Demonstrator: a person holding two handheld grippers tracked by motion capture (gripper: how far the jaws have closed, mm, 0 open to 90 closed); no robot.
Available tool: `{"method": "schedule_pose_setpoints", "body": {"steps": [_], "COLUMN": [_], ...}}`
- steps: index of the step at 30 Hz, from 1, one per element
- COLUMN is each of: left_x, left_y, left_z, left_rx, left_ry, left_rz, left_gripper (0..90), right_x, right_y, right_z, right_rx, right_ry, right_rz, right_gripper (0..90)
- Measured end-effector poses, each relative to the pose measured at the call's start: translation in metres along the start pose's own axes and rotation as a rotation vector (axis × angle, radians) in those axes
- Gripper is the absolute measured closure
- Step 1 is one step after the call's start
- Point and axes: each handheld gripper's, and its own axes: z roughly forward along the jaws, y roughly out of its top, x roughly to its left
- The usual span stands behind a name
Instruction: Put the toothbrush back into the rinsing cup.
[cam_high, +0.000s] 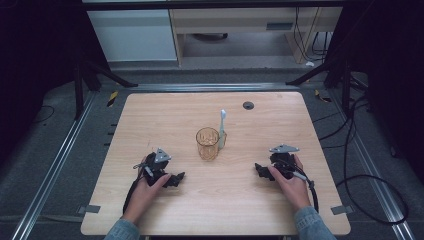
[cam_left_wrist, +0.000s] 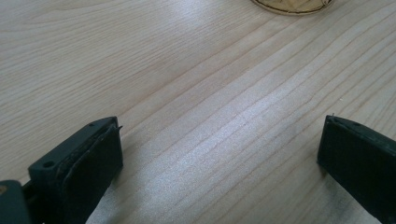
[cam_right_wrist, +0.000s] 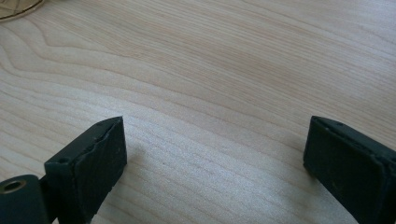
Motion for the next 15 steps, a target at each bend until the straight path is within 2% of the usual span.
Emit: {"method": "schedule_pose_setpoints", "body": {"steps": [4, 7, 15], "left_x": [0.0, 0.0, 0.0], "left_y": [0.0, 0.0, 0.0], "left_z": [0.0, 0.0, 0.0], "left_rx": [0.0, 0.0, 0.0], "left_ry": [0.0, 0.0, 0.0], "left_rz": [0.0, 0.0, 0.0], "left_gripper": [0.0, 0.0, 0.0], "right_x": [0.0009, 0.0022, 0.0045], "right_y": [0.0006, 0.0009, 0.0017], "right_z": [0.001, 0.0017, 0.003], "right_rx": [0.002, 0.01, 0.014], "right_ry": [-0.006, -0.014, -0.023], "right_rz": [0.002, -0.013, -0.001], "right_gripper": [5.6, 4.5, 2.9]}}
